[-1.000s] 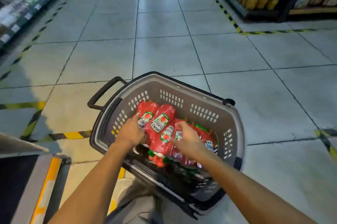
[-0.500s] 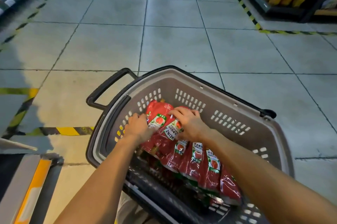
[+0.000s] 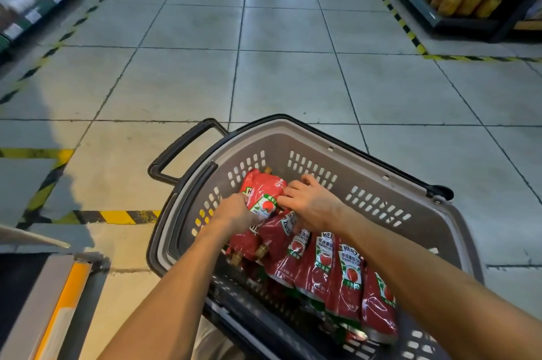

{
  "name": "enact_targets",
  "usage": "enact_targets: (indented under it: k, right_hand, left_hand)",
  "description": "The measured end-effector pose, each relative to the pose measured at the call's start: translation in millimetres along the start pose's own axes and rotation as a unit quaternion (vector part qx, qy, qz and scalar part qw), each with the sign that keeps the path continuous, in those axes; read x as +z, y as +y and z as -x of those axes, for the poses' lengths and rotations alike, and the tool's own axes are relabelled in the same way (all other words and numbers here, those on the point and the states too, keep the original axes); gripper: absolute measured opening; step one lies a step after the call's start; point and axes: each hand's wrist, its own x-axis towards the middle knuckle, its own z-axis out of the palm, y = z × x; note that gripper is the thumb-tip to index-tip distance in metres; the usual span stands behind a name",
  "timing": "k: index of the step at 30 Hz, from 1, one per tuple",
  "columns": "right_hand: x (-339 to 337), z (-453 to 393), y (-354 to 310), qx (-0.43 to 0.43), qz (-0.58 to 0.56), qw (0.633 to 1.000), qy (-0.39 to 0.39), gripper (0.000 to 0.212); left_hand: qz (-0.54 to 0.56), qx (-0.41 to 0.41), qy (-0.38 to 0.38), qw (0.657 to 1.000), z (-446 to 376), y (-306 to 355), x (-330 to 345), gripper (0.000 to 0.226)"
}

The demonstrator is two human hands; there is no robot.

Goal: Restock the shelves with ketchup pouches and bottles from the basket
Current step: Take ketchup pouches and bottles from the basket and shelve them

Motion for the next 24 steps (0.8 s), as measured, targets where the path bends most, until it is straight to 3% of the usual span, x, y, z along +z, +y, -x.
enact_targets:
  k: [4, 7, 9, 11, 12, 14, 19, 24]
  right_hand:
    - [-14.0, 12.9, 3.1, 0.004, -0.027, 1.0, 0.014, 0.059]
    - [-35.5, 28.0, 4.0, 0.095, -0.168, 0.981, 0.03, 0.049]
    - [-55.6, 41.7, -1.0, 0.197, -0.355, 0.912, 0.052, 0.042]
    - [-76.4, 56.1, -12.1, 0.268, -0.544, 0.789, 0.094, 0.034]
    - [-86.0, 62.9, -18.6, 0.282, -0.596, 0.742, 0.123, 0.034]
    - [-108.8, 75.1, -34.9, 0.283, -0.652, 0.683, 0.168, 0.035]
    - [-176.3, 95.5, -88.4, 0.213, -0.719, 0.628, 0.207, 0.034]
    - [-233.8, 93.4, -155.2, 0.138, -0.778, 0.586, 0.179, 0.024]
  left_hand:
    - [0.048, -0.021, 0.02, 0.998, 10.8, -0.7, -5.5, 0.03]
    - [0.115, -0.021, 0.026, 0.993, 27.2, 0.7, -18.9, 0.022]
    - [0.213, -0.027, 0.015, 0.976, 46.3, 5.2, -32.8, 0.021]
    - [0.303, -0.03, 0.02, 0.952, 74.3, 13.0, -49.5, 0.022]
    - [0.336, -0.028, 0.03, 0.941, 89.9, 15.5, -57.3, 0.022]
    - [0.397, -0.017, 0.056, 0.916, 124.3, 17.5, -70.9, 0.02]
    - [0.521, 0.024, 0.078, 0.85, 223.7, 6.5, -97.9, 0.032]
    - [0.6, 0.029, 0.149, 0.786, 325.2, -24.5, -112.2, 0.032]
